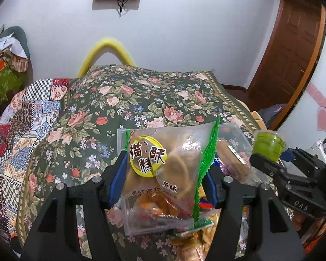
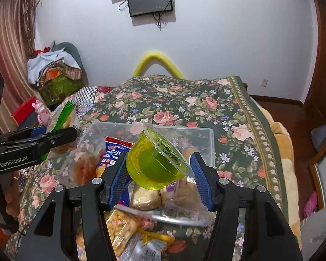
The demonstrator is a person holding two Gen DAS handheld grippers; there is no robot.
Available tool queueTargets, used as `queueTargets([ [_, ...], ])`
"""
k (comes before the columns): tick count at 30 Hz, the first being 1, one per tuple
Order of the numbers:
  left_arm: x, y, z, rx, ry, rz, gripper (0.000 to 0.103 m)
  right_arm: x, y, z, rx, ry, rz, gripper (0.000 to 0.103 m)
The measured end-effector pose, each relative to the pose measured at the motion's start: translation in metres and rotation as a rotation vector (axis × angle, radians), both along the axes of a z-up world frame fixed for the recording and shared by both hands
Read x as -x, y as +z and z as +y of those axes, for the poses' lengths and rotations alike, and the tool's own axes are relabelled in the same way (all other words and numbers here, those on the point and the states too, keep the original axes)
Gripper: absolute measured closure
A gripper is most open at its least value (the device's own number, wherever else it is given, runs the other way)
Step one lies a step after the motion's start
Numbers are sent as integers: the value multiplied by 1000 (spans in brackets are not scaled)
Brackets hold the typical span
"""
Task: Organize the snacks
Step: 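Lower the pastry bag with the left tool while the right tool lowers the jelly cup into the box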
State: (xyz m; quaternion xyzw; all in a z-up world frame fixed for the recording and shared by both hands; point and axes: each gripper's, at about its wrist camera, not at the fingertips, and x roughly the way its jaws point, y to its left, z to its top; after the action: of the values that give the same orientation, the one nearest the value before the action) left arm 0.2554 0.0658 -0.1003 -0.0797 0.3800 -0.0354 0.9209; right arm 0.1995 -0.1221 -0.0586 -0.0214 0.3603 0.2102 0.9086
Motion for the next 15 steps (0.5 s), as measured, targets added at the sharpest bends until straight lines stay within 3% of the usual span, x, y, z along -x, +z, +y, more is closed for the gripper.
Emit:
queueTargets([
  [15, -28, -26, -1, -17, 27, 23, 39, -18, -42, 11, 33, 21, 106, 48],
])
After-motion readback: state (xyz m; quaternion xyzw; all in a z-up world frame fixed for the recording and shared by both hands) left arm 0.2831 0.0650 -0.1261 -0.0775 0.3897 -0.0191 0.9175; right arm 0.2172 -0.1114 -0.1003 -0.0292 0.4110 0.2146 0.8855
